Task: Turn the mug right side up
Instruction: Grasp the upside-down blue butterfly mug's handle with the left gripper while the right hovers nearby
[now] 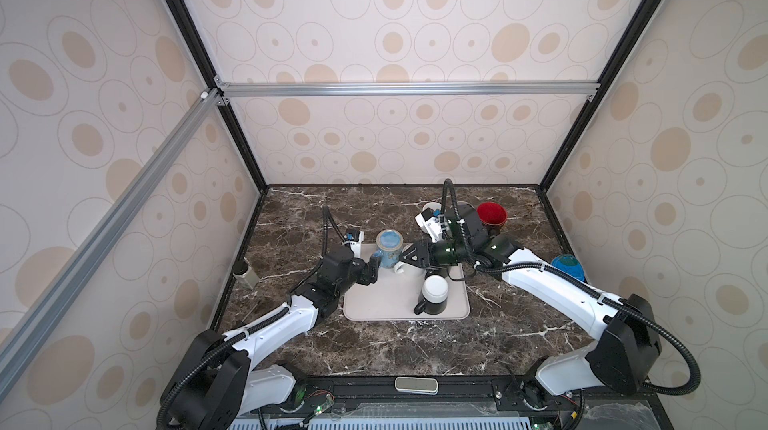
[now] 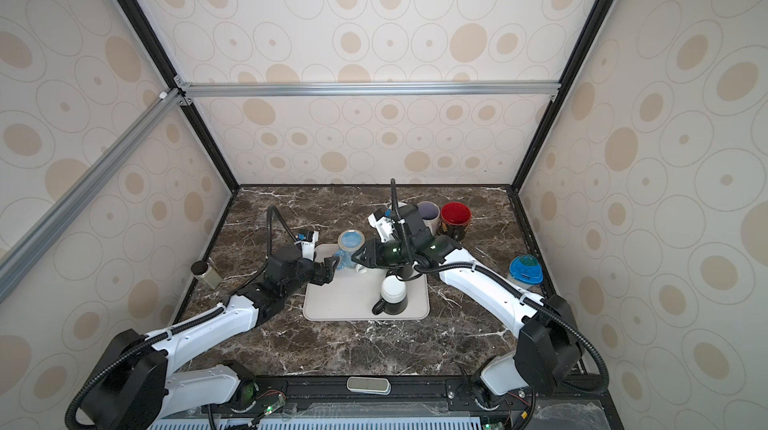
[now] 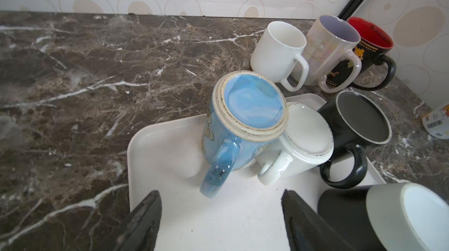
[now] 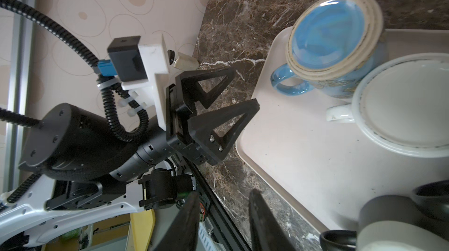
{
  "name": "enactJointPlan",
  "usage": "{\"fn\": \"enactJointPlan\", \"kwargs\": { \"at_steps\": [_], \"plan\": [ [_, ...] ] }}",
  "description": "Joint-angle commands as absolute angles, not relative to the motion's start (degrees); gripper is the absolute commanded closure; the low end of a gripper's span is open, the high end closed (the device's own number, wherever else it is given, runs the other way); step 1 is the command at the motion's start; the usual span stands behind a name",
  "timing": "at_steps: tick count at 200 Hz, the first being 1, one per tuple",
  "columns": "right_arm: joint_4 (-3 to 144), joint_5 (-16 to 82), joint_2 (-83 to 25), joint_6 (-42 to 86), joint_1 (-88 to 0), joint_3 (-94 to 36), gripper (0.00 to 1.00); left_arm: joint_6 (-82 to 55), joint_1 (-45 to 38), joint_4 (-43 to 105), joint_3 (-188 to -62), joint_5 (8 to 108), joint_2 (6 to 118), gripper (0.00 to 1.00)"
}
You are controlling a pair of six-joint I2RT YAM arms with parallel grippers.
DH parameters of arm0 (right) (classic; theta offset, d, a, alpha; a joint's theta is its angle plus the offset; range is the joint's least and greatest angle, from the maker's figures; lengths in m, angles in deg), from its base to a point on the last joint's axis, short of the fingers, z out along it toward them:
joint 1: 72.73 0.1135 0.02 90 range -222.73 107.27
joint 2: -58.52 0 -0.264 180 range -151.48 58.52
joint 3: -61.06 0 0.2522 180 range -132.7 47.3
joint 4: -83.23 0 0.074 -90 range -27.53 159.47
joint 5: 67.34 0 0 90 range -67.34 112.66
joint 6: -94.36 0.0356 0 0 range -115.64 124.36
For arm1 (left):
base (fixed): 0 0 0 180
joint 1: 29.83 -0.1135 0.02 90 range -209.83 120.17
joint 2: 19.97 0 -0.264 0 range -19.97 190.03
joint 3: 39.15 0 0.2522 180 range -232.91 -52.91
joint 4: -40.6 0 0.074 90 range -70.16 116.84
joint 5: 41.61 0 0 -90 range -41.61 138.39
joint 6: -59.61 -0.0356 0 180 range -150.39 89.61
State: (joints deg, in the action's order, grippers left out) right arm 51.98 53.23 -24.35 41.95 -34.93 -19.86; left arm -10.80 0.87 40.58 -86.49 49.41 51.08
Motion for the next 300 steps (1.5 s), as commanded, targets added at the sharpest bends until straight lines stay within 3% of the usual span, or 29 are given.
{"fn": "enactJointPlan", "kwargs": {
  "at_steps": [1, 85, 151, 191, 300],
  "plan": [
    [49.36, 49.55, -23.22, 39.21, -35.01, -19.99, 0.64, -15.20, 0.93, 38.84, -90.87, 51.26, 54.19, 0.31],
    [46.73, 43.12, -22.28, 36.50, -35.01, -18.30, 0.64, -15.85, 0.94, 40.61, -94.22, 55.66, 63.40, 0.36],
    [47.12, 41.83, -21.11, 36.79, -34.94, -16.49, 0.64, -12.94, 0.99, 42.62, -92.40, 60.94, 63.15, 0.49],
    [46.96, 40.84, -20.64, 36.41, -34.94, -16.07, 0.64, -13.48, 1.00, 39.29, -93.90, 54.45, 63.73, 0.46],
    [48.01, 39.16, -19.95, 36.88, -34.42, -14.24, 0.65, -15.98, 1.05, 34.20, -99.88, 48.39, 70.02, 0.54]
  ]
}}
